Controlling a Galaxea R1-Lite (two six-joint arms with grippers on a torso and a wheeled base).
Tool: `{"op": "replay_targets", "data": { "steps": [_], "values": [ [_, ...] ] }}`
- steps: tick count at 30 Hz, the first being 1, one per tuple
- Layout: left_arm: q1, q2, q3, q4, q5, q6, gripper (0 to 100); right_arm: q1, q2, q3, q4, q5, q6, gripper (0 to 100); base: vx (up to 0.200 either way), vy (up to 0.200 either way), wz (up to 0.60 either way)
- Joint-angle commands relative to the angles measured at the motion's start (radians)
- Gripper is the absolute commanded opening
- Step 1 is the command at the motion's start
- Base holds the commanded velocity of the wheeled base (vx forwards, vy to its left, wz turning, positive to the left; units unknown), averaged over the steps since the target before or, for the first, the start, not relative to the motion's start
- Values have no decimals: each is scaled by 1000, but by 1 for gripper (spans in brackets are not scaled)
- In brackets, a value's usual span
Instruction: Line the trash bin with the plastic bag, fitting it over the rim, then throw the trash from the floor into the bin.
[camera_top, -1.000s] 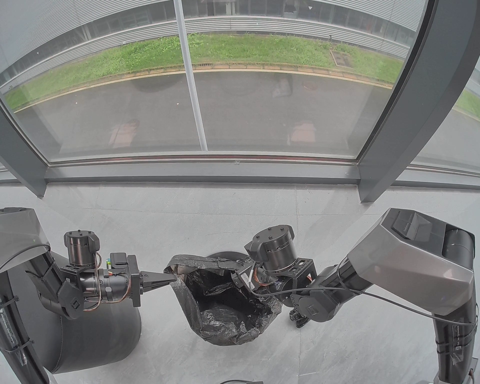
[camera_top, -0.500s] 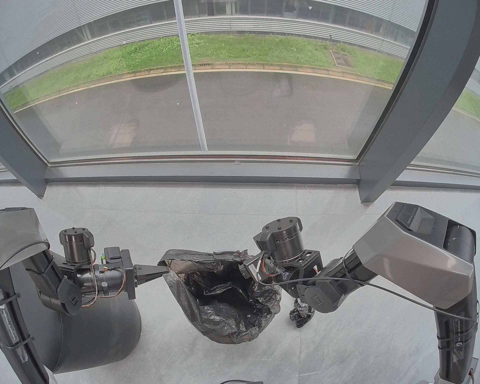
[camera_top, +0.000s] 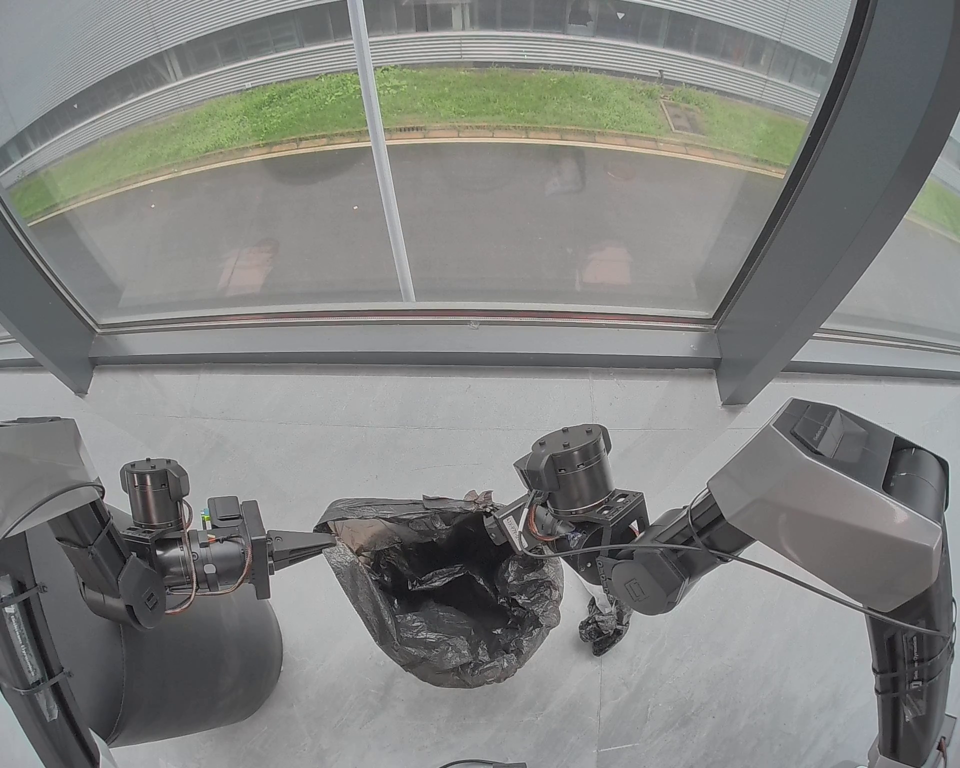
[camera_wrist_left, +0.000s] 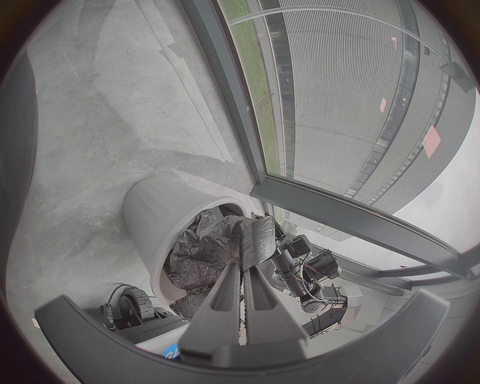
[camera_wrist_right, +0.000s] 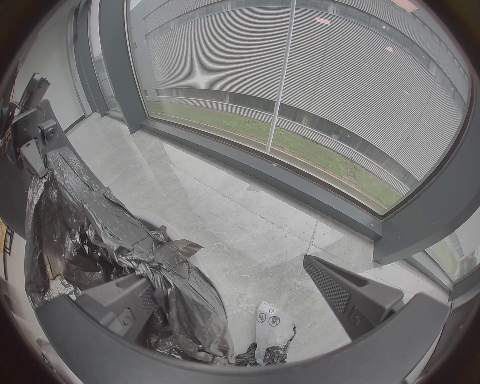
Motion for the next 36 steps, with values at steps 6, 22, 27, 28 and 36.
{"op": "replay_targets", "data": {
  "steps": [6,22,27,28,36],
  "values": [
    [0,-31,22,0,0,-1,0,0,3,-5,-26,0,-1,100,0,0,0],
    [22,-31,26,0,5,24,100,0,5,-1,-49,1,1,100,0,0,0],
    [39,-34,46,0,8,47,100,0,5,-1,-49,1,3,100,0,0,0],
    [40,-40,51,0,14,64,100,0,5,-1,-49,1,4,100,0,0,0],
    [-7,-147,103,13,247,406,100,0,-3,1,-51,0,7,100,0,0,0]
  ]
}}
